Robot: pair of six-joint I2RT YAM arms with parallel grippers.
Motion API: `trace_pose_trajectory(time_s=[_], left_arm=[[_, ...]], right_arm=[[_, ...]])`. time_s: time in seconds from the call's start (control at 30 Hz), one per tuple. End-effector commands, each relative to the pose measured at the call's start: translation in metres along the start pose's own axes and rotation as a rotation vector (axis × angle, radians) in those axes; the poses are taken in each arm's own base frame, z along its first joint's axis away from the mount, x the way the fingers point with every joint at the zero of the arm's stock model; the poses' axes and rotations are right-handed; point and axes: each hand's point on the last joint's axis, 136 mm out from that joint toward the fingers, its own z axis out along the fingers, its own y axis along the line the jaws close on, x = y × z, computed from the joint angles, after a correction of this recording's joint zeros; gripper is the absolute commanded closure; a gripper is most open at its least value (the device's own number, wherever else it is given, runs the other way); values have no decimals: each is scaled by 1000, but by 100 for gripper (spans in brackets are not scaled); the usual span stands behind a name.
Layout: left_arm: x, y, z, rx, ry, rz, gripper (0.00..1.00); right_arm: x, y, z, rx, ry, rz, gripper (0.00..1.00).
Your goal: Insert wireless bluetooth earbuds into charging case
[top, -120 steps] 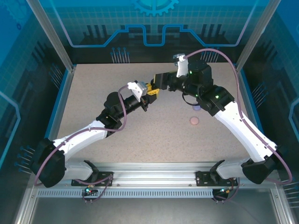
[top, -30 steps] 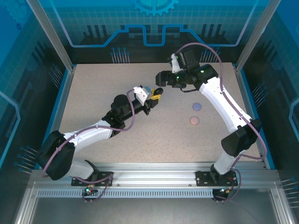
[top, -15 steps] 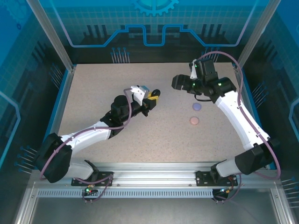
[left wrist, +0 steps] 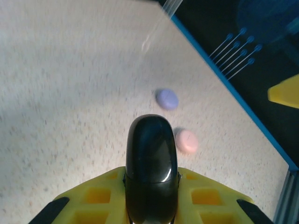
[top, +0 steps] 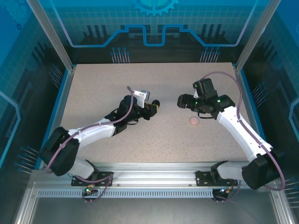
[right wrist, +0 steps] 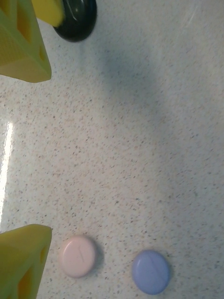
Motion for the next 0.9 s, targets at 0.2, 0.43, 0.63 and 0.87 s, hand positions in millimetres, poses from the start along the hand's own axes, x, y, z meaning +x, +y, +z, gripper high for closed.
trace_pose_trajectory(time_s=[0.2,0.43,0.63,0.87], left_arm=[[39,12,56,28,234,-242,100],[56,26,91,-11,332,-323,100],[69,41,107,-92,419,-357,100],[77,53,117,-134,467,-371,100]], right_arm=[[-2,-14,2,47,-41,10,19],[-4,-19,0,63,-54,1,19],[-5,-23,-3,71,-66,1,19],[-8,-23,-6,70,-75,-1,19]])
